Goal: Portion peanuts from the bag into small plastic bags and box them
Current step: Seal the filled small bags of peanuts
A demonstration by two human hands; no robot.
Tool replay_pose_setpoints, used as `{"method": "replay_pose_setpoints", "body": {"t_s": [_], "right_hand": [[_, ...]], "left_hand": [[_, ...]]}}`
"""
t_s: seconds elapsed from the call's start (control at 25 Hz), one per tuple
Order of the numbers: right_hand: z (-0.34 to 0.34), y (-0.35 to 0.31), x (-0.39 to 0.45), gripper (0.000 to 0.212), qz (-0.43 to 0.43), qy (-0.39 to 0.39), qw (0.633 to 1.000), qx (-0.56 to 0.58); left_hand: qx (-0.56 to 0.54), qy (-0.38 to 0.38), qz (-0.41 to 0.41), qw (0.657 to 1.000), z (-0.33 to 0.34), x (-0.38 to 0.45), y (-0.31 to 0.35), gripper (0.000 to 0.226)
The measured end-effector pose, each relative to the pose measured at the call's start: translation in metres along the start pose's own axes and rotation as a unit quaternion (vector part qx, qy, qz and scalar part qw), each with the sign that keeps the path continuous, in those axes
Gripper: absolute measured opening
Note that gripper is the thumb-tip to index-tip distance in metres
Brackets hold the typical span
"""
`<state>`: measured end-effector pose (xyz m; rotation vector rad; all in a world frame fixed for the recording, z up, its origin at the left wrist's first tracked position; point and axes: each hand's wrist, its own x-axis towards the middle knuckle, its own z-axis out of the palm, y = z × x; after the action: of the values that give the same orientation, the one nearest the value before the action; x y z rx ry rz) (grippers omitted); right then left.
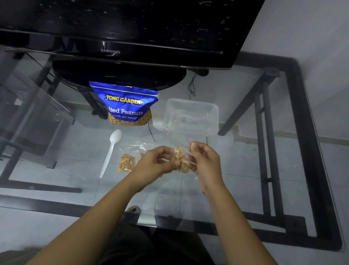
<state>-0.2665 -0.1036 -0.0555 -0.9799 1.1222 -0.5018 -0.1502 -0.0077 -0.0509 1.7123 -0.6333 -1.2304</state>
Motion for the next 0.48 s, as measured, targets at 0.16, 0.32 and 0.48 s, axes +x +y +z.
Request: {"method": "replay_pose_setpoints", "body": {"t_s": [0.16, 0.32, 0.48], "right_hand": [[-0.015, 0.017, 0.01, 0.029, -0.061, 0.049, 0.954, -0.288], [-0.031, 0.034, 0.016, 0.035, -0.073, 0.107, 0.884, -0.449], [-0.033, 0.04, 0.011, 0.023, -0.09, 0.092, 0.903, -0.411]], "left_hand": [[0.045, 0.1, -0.008, 0.994, 0.009, 0.002, -0.021, 0.023], [0.297, 0.178, 0.069, 0.936, 0.015, 0.009, -0.035, 0.025], [0.459, 0.18, 0.168, 0.854, 0.025, 0.009, -0.041, 0.024]]}}
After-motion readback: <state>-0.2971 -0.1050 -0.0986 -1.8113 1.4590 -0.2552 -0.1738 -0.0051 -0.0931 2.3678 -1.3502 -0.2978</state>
